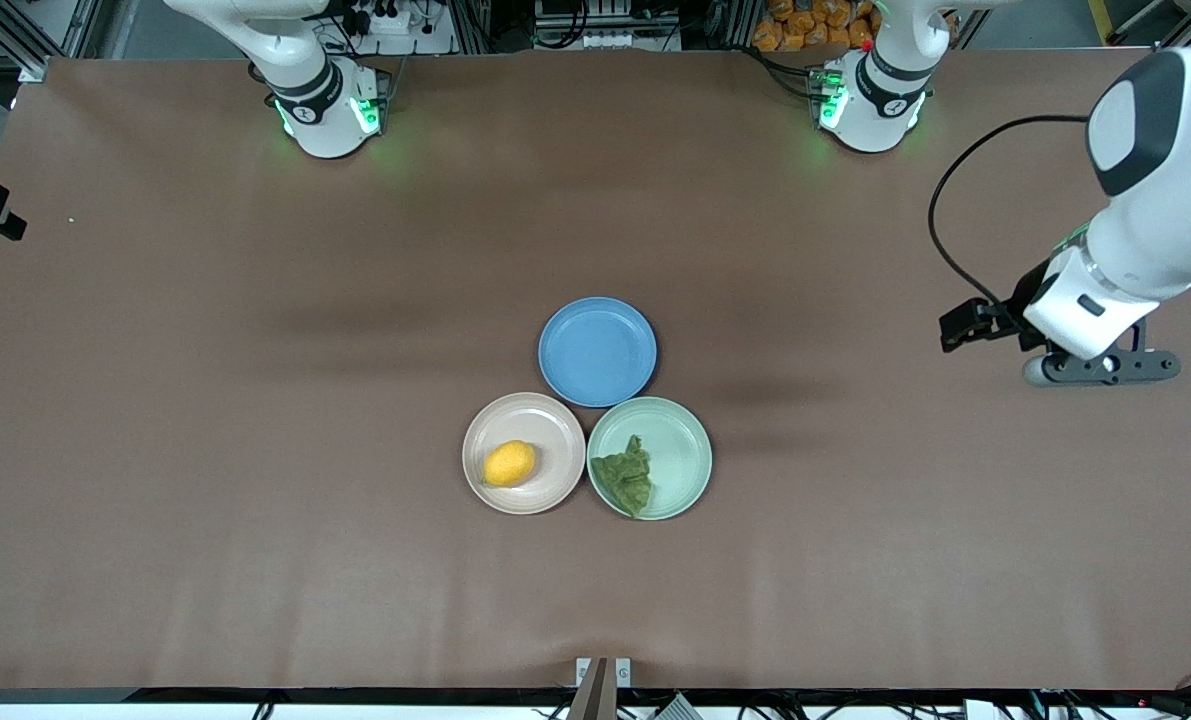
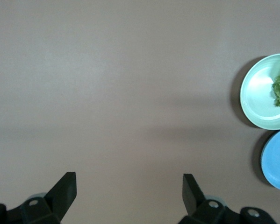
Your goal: Place lemon and lettuce in plates
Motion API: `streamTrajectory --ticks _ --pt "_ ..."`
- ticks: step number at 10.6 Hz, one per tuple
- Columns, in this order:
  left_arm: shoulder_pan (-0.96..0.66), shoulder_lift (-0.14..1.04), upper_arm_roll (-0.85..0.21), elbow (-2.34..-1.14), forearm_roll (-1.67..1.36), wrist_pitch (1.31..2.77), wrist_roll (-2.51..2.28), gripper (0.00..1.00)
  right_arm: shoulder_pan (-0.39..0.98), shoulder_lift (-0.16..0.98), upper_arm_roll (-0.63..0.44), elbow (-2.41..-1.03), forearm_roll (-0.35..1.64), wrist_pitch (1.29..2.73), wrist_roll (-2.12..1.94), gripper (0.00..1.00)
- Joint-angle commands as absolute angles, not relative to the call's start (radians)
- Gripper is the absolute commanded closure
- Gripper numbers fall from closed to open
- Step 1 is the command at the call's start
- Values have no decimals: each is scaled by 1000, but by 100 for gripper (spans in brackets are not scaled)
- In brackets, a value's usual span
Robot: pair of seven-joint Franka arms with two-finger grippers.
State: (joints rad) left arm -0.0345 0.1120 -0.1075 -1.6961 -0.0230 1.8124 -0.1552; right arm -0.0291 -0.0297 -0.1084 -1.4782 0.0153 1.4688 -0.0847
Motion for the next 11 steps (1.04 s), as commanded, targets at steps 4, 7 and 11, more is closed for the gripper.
streamTrajectory --ticks 4,7,11 --pt "-37 49 -103 -1649 -9 1689 -146 0 -34 -32 -101 -1494 2 1522 -91 0" --pt "-23 80 -112 -1628 -8 1681 -147 0 -37 -28 -101 -1494 5 1525 -84 0" --pt "-21 81 -113 -1606 -5 1667 -149 0 -35 -22 -101 -1494 6 1529 -84 0"
